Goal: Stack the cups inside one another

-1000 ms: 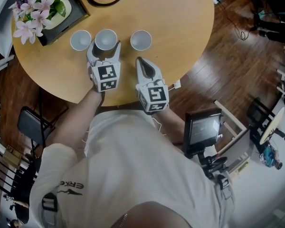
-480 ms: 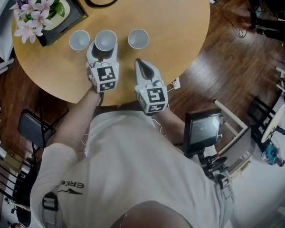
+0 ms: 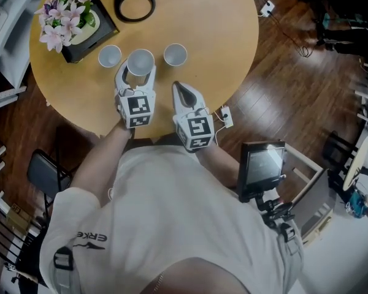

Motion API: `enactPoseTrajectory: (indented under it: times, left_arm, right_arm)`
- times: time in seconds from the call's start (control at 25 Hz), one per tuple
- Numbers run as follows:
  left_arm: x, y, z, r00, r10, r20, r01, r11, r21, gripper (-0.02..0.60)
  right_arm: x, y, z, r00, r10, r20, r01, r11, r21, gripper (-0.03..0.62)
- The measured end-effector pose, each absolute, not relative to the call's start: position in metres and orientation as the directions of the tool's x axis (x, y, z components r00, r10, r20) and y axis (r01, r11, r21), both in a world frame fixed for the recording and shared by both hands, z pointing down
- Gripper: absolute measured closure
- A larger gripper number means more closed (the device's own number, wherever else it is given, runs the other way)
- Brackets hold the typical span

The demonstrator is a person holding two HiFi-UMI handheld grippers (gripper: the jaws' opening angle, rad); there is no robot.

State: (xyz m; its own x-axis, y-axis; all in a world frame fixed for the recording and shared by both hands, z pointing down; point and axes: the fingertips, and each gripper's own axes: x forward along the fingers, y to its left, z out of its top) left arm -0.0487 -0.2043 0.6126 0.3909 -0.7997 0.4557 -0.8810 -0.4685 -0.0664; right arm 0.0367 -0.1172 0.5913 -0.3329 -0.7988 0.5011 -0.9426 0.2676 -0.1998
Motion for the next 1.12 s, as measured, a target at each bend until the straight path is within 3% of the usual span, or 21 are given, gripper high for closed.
enactPoseTrajectory:
  times: [0.64,1.12]
  left_arm:
    - [0.012,-0.185,0.500,0.496,-0.825,0.272,-0.832,-0.541,-0.123,0.287]
    - [0.035,-0.174,0.480,0.499,-0.837,0.225,-0.835,-0.534,-0.135,0.287]
  right_arm:
    - [0.074,-0.096,0.502,-0.281,-0.909,0.308,-0.957,0.243,-0.156,0.580]
    - [0.102,-0.074,0.491,-0.252,-0.928,0.275,-0.966,0.223,-0.134,0.580]
